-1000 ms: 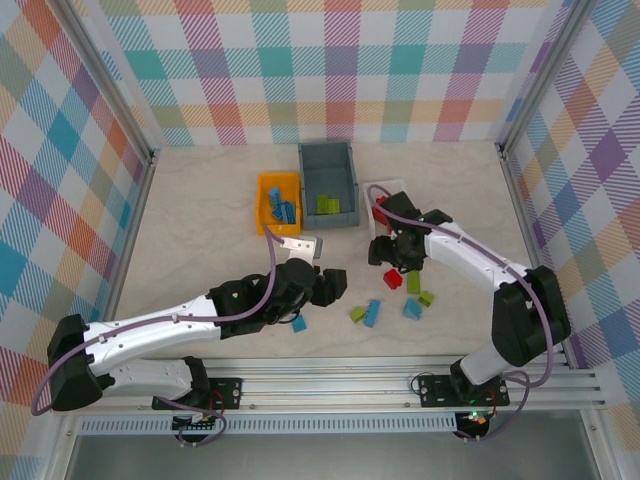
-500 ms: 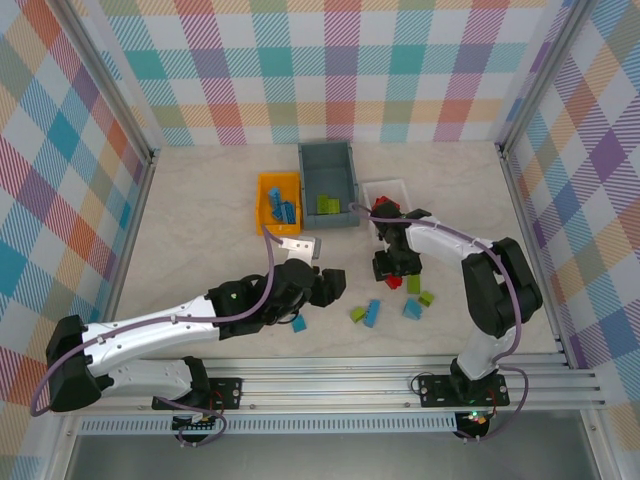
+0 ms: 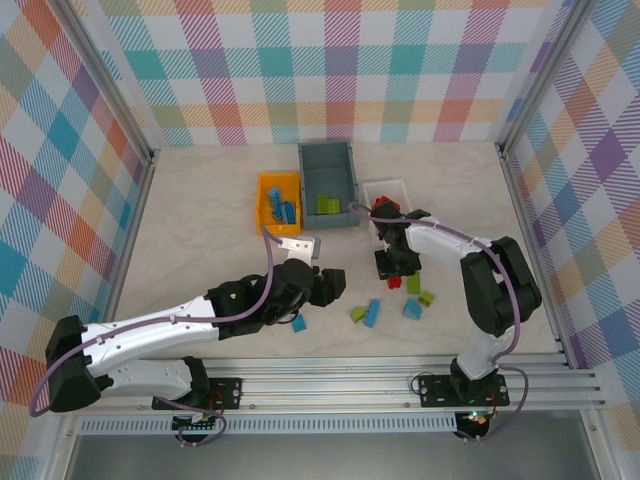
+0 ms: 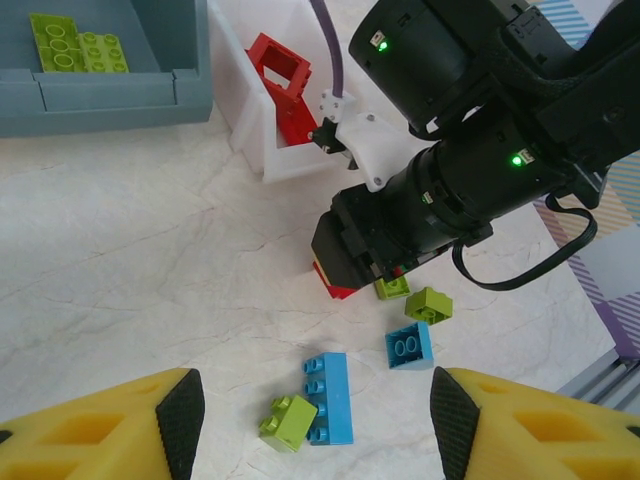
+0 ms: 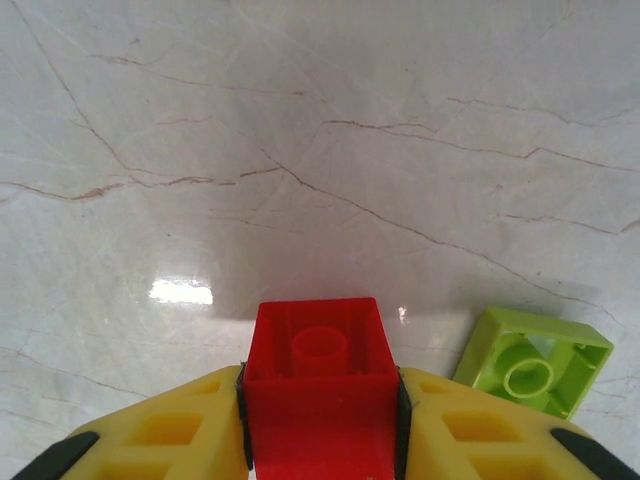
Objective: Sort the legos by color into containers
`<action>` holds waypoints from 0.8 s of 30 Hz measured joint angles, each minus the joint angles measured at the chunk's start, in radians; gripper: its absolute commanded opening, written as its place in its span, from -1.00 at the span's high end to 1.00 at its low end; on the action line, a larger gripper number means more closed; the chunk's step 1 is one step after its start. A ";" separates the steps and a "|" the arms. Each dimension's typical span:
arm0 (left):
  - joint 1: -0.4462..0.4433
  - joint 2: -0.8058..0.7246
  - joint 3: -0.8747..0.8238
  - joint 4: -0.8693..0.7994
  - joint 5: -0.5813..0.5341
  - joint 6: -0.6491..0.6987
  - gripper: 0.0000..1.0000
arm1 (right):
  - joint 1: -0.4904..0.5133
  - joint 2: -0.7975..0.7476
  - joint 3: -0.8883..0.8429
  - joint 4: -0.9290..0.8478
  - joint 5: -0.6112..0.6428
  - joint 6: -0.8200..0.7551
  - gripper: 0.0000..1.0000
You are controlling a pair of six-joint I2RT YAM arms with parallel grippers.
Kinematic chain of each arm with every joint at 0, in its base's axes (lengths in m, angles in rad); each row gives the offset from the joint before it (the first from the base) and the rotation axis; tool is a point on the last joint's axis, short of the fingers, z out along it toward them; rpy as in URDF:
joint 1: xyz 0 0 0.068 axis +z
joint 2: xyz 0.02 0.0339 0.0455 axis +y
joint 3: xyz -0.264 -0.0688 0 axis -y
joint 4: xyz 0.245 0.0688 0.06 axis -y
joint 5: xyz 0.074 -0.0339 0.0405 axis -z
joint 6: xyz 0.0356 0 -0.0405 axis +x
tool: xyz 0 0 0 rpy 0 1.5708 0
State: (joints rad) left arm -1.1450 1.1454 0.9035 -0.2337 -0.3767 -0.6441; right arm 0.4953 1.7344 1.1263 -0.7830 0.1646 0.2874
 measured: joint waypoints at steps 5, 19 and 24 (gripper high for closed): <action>0.000 0.003 0.007 -0.004 -0.010 0.001 -0.26 | -0.006 -0.110 0.043 -0.035 0.030 0.012 0.28; 0.059 0.077 0.145 -0.032 -0.002 0.032 -0.26 | -0.143 0.291 0.756 -0.076 0.058 0.014 0.21; 0.068 0.077 0.145 -0.061 0.000 0.031 -0.26 | -0.145 0.400 0.804 -0.119 0.063 0.021 -0.10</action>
State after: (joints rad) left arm -1.0771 1.2221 1.0489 -0.2943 -0.3763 -0.6128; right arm 0.3500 2.1345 1.9305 -0.9020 0.2276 0.3088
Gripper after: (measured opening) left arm 0.630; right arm 0.521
